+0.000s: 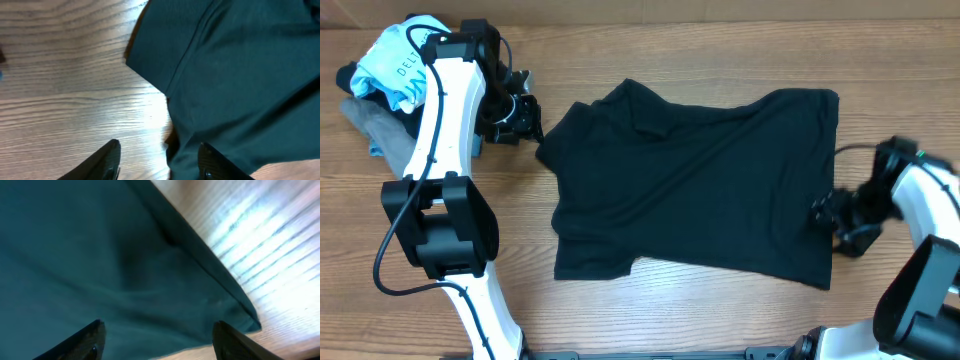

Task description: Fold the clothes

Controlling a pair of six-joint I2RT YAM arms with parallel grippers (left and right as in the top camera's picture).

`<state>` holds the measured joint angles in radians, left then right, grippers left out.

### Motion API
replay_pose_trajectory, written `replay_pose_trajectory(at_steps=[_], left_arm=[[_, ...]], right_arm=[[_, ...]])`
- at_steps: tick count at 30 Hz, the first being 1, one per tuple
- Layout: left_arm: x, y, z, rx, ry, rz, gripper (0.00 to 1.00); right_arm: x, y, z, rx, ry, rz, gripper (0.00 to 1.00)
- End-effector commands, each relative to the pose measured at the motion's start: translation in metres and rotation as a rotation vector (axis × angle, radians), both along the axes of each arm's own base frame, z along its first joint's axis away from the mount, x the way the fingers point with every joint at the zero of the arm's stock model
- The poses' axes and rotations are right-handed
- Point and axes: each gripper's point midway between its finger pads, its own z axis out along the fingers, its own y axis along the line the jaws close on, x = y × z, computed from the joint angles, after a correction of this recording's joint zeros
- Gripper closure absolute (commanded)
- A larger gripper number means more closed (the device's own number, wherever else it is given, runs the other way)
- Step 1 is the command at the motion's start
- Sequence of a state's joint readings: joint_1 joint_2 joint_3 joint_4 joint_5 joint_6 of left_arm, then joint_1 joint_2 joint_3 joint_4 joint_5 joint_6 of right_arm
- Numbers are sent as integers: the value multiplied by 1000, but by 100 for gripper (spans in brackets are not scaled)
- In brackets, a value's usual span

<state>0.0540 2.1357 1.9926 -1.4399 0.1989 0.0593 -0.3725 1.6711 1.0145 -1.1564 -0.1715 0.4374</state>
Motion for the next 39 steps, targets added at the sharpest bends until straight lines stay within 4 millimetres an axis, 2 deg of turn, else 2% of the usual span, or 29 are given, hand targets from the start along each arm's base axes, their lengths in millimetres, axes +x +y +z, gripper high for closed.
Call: replay_pose_trajectory(at_steps=[1,3,5,8,15,20,21,22,24,27,31,35,37,39], left_arm=[[6,0,22,-4,-73,-15,44],[7,0,22,-4,-74,-15,43],[7,0,22,-4,-74,-15,43],[7,0,22,-4,-75,-15,42],[8,0,22,-5,-78,-14,41],[10,-12,24,-53,-90,-24,39],[12,-18,25,-78,-99,-31,37],[13,-24,26,-97,-110,-48,36],[17,-38,28,-130,-140,-104,32],[24,-56,30,-135,-179,-161,22],[37,-83,29,-119,-256,-275,15],[55,-98,21,-37,-329,-329,14],[61,-105,13,-11,-341,-347,14],[63,-113,3,-12,-333,-364,18]], right_arm=[[-27,8,-29,-9,65,-86,32],[-35,10,-42,-15,80,-139,39],[-40,9,-51,-30,83,-170,61],[-52,-8,-55,-117,134,-265,96],[-50,-66,-33,-234,137,-421,96],[-50,-95,-13,-273,138,-495,96],[-47,-99,-10,-271,125,-508,85],[-44,-100,-8,-264,114,-510,54],[-40,-103,-4,-268,103,-510,30],[-28,-102,3,-228,51,-451,26],[7,-87,18,-79,-127,-293,29],[38,-59,44,97,-349,-131,34],[44,-47,55,158,-423,-71,38],[39,-39,60,190,-428,-40,39]])
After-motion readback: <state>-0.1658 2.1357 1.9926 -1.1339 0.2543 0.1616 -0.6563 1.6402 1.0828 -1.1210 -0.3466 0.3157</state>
